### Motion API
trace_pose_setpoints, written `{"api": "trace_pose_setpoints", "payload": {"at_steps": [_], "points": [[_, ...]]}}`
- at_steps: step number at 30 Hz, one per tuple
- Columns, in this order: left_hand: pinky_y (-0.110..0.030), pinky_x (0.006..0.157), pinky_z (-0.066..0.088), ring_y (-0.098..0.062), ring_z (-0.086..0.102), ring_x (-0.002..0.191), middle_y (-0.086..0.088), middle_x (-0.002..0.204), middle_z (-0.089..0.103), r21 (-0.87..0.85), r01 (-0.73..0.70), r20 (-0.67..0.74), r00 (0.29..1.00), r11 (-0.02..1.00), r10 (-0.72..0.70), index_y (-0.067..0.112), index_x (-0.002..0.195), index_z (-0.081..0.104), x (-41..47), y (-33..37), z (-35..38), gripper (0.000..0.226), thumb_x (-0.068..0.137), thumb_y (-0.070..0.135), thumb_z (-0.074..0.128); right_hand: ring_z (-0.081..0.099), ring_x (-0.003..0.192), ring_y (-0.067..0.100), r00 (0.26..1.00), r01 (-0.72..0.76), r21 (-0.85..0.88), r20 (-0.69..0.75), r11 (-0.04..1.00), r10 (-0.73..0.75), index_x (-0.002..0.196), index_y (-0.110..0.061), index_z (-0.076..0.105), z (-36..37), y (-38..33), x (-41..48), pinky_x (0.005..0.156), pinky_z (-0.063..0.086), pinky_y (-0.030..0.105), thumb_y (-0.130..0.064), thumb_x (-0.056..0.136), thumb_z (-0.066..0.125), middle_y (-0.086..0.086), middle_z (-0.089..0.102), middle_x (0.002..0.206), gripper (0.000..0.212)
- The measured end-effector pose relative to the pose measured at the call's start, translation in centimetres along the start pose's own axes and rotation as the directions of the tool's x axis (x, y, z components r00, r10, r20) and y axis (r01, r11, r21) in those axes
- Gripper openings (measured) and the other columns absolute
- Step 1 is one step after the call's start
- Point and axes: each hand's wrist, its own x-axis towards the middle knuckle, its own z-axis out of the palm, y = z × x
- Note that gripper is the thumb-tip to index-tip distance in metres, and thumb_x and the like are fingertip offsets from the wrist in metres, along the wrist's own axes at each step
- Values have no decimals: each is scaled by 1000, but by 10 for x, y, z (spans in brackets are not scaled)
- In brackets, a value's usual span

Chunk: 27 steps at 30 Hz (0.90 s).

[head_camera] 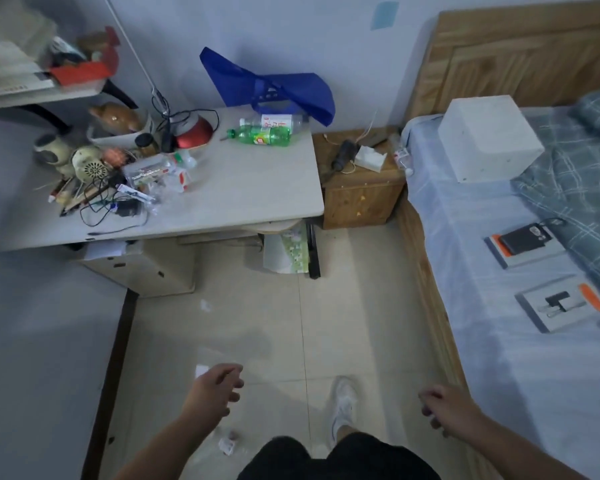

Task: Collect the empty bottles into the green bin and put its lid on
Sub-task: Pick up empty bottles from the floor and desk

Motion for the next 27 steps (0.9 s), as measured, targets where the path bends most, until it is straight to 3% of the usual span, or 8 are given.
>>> {"api": "trace_pose_setpoints", "payload": {"at_steps": [5, 10, 16, 22, 25, 27], "points": [[-27, 55, 39, -24, 59, 70, -21, 100, 71, -79, 74, -20, 997, 994, -76, 10, 109, 69, 23, 21, -14, 18, 102, 9, 52, 59, 60, 19, 983, 182, -120, 2, 976, -183, 94, -3, 68, -51, -135, 60, 56, 42, 29, -24, 96, 56, 8, 68, 80, 24], [-25, 53, 38, -25, 57, 63, -18, 89, 71, -165, 166, -84, 980, 972, -181, 8, 103, 71, 69, 25, -39, 16, 100, 8, 55, 64, 62, 17, 950, 311, -78, -4, 947, -312, 89, -24, 70, -66, -281, 108, 49, 44, 27, -31, 91, 62, 4, 74, 87, 12], [-28, 52, 44, -24, 63, 62, -10, 85, 76, -198, 226, -82, 966, 954, -246, 18, 97, 76, 172, 48, -83, 15, 97, 17, 61, 70, 58, 8, 925, 379, -71, 7, 922, -380, 87, -40, 72, -54, -411, 161, 48, 52, 25, -55, 65, 58, -13, 75, 80, 30], [-27, 57, 47, -17, 68, 70, -2, 88, 75, -40, 82, -75, 994, 996, -85, 32, 101, 70, 266, 133, -166, 17, 98, 19, 59, 67, 60, 12, 959, 284, -127, 29, 950, -283, 82, -37, 72, -28, -488, 196, 50, 49, 29, -45, 76, 60, -5, 75, 82, 16], [-28, 68, 53, -8, 70, 76, 8, 89, 75, 121, -55, -124, 990, 991, 70, 44, 98, 68, 299, 186, -209, 16, 95, 29, 62, 70, 64, 9, 945, 325, -188, 30, 927, -326, 82, -42, 71, -24, -534, 206, 53, 52, 28, -48, 78, 58, -11, 75, 81, 16], [-28, 71, 52, -2, 67, 77, 14, 88, 72, 262, -118, -221, 959, 958, 179, 42, 102, 69, 317, 215, -231, 13, 92, 36, 64, 71, 72, 10, 929, 366, -253, 34, 896, -370, 85, -39, 71, -22, -569, 216, 61, 56, 33, -46, 83, 56, -10, 74, 83, 16]]}}
